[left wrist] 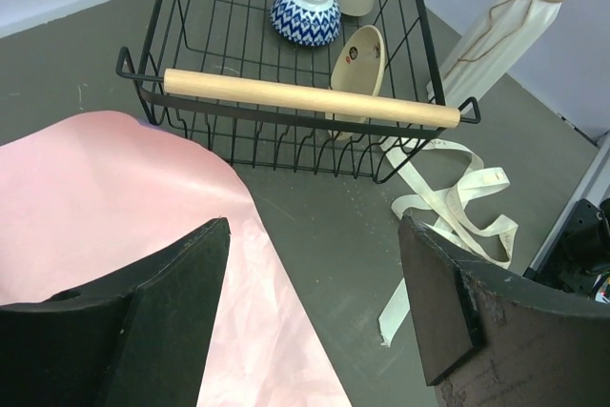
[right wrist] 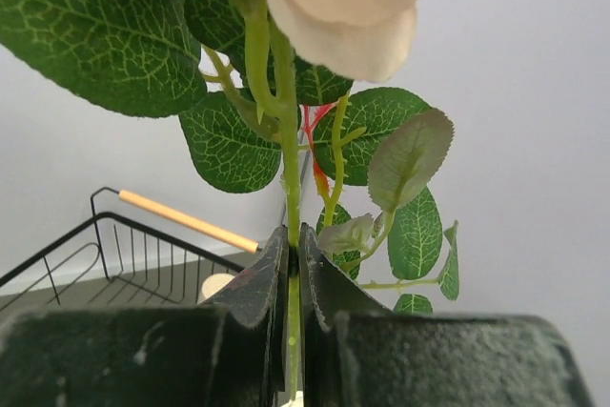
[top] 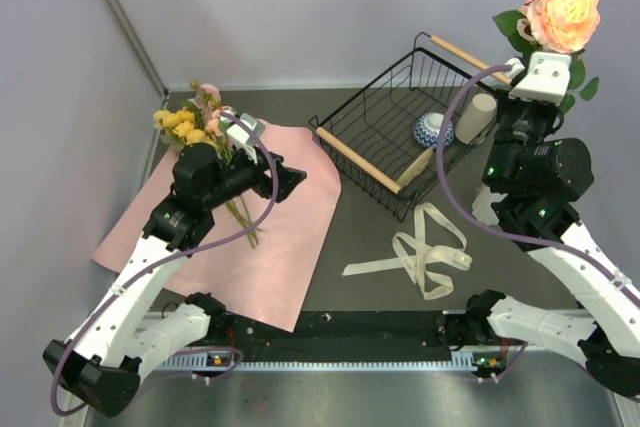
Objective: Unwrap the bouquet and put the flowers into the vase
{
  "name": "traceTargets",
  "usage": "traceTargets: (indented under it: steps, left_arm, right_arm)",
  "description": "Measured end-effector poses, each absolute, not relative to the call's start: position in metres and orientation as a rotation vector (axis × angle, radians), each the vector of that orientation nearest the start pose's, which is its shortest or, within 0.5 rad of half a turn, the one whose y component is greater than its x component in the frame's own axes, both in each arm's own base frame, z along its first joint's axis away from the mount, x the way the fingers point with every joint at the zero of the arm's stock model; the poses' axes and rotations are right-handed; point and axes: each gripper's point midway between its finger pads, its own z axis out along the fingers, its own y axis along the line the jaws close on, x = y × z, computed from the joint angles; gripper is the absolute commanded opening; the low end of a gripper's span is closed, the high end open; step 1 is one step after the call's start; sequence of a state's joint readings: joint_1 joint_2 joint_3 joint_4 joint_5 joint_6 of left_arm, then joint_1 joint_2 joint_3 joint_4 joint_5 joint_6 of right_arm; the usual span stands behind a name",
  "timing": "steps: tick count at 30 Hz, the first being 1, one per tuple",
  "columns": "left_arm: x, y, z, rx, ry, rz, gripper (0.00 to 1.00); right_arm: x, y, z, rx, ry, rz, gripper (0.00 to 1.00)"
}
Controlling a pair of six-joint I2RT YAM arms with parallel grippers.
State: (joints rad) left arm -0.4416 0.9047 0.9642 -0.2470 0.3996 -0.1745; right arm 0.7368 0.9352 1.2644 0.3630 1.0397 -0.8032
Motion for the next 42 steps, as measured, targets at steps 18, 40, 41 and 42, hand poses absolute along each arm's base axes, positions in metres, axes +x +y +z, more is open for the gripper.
traceTargets:
  steps: [18, 40, 41, 42]
  left_arm:
    - [0.255, -0.204, 0.312, 0.533, 1.725, -0.803, 0.77]
    - [0.256, -0.205, 0.308, 0.533, 1.738, -0.806, 0.77]
    - [0.256, -0.206, 0.307, 0.533, 1.739, -0.807, 0.76]
    - [0.256, -0.206, 0.307, 0.533, 1.74, -0.807, 0.77]
  right_arm:
    - [0.254, -0.009, 0.479, 0.217, 1.365, -0.531, 0.0]
    - [0.28, -0.056, 0.332, 0.523, 1.559, -0.546, 0.06]
    - [0.28, -0.057, 0.324, 0.533, 1.567, -0.541, 0.07]
    - [0.28, -0.057, 0.319, 0.54, 1.573, -0.54, 0.08]
